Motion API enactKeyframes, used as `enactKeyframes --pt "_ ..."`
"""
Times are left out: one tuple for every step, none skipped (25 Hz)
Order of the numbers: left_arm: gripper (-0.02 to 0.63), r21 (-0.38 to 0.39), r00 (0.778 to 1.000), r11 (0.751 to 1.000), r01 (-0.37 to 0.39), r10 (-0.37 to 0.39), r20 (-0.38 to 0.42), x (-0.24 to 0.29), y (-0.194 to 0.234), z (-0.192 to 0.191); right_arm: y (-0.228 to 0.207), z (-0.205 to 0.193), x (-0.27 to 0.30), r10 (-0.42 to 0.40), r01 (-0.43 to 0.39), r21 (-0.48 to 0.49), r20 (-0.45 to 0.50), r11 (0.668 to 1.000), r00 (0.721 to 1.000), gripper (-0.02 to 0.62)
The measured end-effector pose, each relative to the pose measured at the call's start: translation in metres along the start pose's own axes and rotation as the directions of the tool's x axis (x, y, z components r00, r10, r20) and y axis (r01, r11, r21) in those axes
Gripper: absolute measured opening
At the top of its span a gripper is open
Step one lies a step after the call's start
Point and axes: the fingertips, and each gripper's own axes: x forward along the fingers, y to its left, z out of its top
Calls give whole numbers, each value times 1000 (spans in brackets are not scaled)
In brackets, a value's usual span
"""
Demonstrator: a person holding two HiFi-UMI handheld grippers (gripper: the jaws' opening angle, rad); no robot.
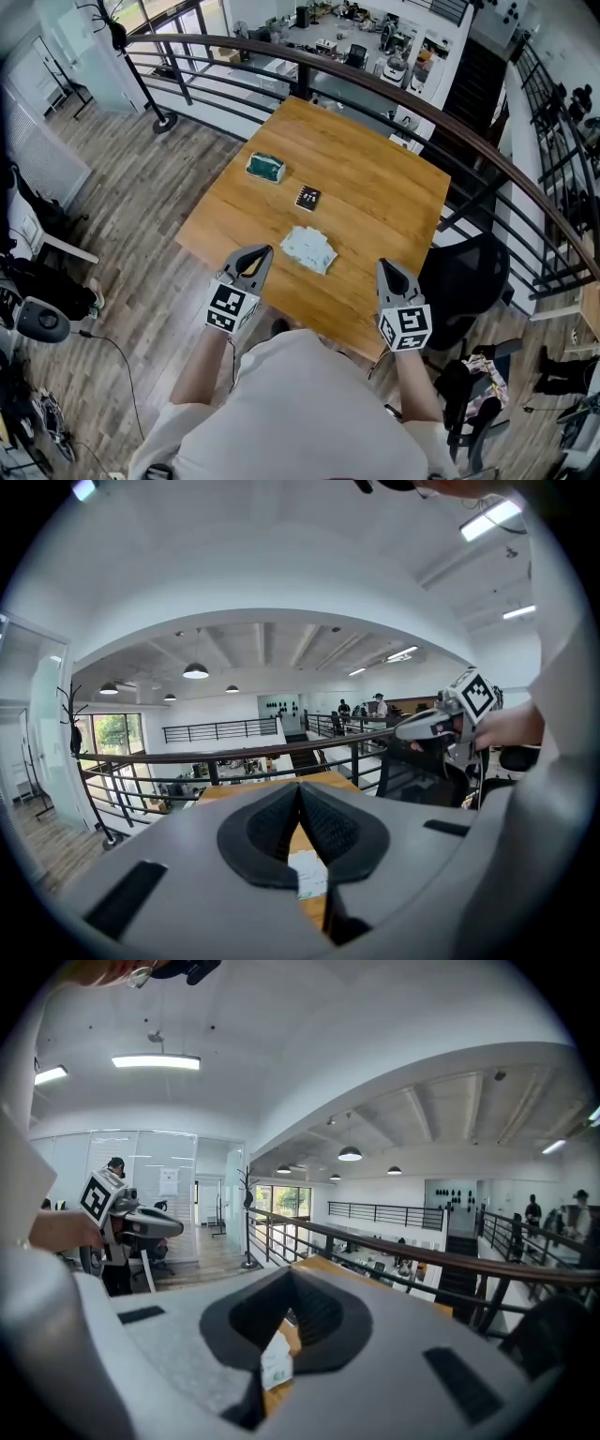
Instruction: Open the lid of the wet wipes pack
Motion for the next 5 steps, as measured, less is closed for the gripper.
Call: enactKeyframes --pt "-6 0 1000 1000 -1 1 0 0 1 0 0 -1 0 0 0 2 -1 1000 1000 2" --pt "-6 -1 1000 1000 -1 1 0 0 1 0 0 -1 1 -1 1 3 -1 1000 1000 2" --pt "-6 -2 1000 1000 -1 1 0 0 1 -1 0 -2 1 -1 1 5 -2 1000 1000 2" --pt "-6 -4 1000 1000 -1 1 1 0 1 -1 0 -3 1 -1 1 6 -2 1000 1000 2" --pt "-6 -5 1000 1000 -1 1 1 0 1 -1 0 -3 2 -1 1 8 -2 1000 1000 2"
